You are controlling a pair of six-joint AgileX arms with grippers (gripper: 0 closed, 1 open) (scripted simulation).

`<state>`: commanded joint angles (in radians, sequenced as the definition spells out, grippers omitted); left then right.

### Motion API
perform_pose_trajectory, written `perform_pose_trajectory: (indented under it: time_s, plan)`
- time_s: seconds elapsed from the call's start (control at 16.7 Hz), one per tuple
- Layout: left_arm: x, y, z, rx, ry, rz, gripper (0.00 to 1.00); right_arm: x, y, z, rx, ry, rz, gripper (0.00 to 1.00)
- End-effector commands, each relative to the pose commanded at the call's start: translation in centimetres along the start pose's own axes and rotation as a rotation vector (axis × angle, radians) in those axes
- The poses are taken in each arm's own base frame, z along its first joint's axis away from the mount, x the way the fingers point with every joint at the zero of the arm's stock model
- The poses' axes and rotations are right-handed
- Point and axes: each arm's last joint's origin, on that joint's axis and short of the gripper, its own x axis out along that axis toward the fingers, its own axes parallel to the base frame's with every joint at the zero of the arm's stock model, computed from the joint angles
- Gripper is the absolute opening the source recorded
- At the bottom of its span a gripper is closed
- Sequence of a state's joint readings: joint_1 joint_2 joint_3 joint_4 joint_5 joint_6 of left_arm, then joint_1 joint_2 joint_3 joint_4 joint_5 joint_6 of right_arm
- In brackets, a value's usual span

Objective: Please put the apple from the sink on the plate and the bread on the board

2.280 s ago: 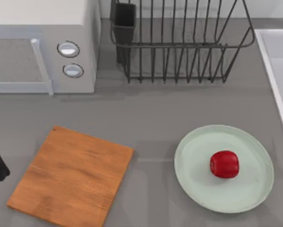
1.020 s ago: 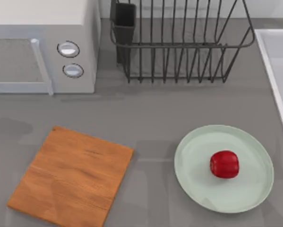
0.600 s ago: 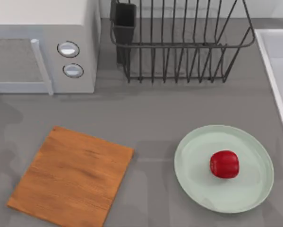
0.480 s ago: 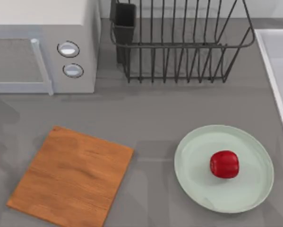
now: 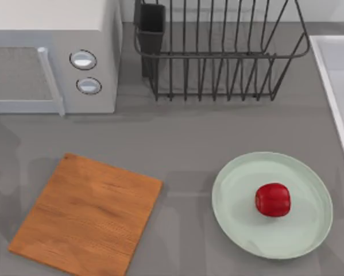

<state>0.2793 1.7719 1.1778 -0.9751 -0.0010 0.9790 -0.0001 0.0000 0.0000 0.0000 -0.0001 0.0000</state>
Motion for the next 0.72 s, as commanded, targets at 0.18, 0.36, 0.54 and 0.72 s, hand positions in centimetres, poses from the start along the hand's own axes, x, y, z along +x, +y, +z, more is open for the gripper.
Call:
perform_pose_trajectory:
  time_s: [0.18, 0.36, 0.54, 0.72]
  plan:
    - [0.6, -0.1, 0.1, 0.002, 0.001, -0.002, 1.00, 0.0, 0.0, 0.0, 0.000, 0.000, 0.000, 1.00]
    - [2.9, 0.1, 0.1, 0.000, 0.000, 0.000, 1.00, 0.0, 0.0, 0.0, 0.000, 0.000, 0.000, 1.00]
    - [5.6, 0.2, 0.1, 0.000, -0.004, 0.007, 1.00, 0.0, 0.0, 0.0, 0.000, 0.000, 0.000, 1.00]
    - [7.0, 0.0, 0.0, 0.000, 0.000, 0.000, 1.00, 0.0, 0.0, 0.0, 0.000, 0.000, 0.000, 1.00]
